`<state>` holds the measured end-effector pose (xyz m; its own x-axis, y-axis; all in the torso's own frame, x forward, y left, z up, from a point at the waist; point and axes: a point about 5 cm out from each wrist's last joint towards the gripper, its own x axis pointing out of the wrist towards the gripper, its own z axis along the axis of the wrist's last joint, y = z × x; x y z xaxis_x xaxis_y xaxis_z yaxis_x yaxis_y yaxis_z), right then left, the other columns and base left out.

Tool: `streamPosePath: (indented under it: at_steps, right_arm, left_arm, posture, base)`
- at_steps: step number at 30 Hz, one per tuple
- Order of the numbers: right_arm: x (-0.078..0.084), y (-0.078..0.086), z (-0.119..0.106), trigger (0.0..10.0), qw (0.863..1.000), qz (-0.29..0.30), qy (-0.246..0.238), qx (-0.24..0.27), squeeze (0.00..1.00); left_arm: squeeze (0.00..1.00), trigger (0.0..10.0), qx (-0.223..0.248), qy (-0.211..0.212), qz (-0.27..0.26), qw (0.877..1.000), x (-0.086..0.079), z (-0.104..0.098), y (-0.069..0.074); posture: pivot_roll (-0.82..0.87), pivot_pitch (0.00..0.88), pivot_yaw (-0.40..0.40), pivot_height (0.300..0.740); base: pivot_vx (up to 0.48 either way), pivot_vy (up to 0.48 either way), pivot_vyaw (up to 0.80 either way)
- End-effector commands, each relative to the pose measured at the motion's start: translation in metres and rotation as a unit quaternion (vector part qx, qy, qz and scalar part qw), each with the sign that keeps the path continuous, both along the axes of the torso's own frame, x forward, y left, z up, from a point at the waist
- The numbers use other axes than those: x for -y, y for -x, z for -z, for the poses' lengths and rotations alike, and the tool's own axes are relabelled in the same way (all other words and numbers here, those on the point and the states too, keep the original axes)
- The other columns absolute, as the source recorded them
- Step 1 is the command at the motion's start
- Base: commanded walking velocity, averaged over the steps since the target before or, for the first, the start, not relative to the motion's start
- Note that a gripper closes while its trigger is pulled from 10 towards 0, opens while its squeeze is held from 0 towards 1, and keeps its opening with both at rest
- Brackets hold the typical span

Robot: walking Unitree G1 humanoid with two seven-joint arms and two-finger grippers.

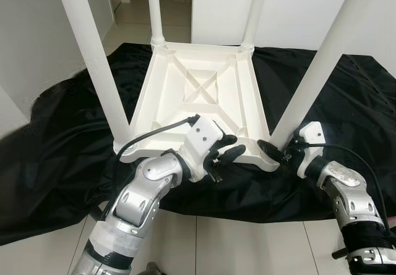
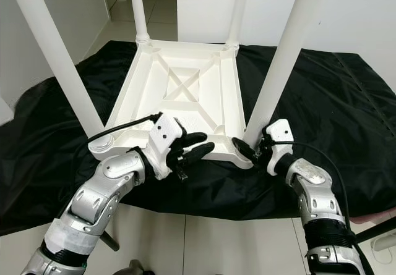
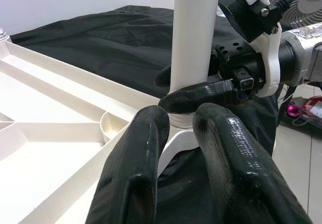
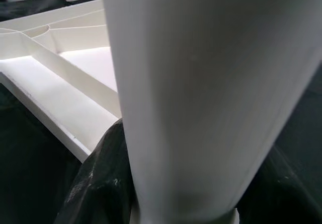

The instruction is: Building children table

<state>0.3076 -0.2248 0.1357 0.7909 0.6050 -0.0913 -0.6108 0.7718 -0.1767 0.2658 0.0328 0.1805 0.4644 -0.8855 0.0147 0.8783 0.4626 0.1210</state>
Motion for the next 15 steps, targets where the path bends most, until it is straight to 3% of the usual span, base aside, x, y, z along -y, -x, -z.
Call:
streamPosePath:
  at_steps: [1, 8, 10, 15]
  right_arm:
    - [0.003, 0.001, 0.003, 9.8, 1.000, -0.001, 0.021, 0.004, 0.00]
    - [0.005, 0.003, -0.003, 10.0, 0.999, 0.050, 0.000, 0.020, 0.00]
    - [0.006, 0.000, -0.005, 10.0, 0.990, 0.133, -0.011, 0.038, 0.00]
    - [-0.005, 0.003, -0.007, 10.0, 0.980, 0.188, -0.042, 0.053, 0.00]
  left_arm:
    - [0.00, 10.0, 0.004, 0.001, -0.013, 1.000, -0.001, -0.001, 0.000]
    - [0.00, 10.0, 0.004, 0.003, -0.015, 1.000, 0.000, -0.002, -0.001]
    - [0.00, 10.0, 0.002, 0.005, -0.018, 1.000, -0.001, -0.002, -0.002]
    - [0.00, 10.0, 0.001, 0.006, -0.021, 1.000, -0.002, -0.002, -0.002]
  posture:
    - [-0.02, 0.000, 0.015, 0.740]
    - [-0.03, 0.000, 0.014, 0.740]
    - [-0.03, 0.000, 0.015, 0.740]
    - [-0.03, 0.000, 0.017, 0.740]
  base:
    - [0.000, 0.000, 0.00]
    - [0.000, 0.000, 0.00]
    - [0.000, 0.000, 0.00]
    - [0.000, 0.000, 0.00]
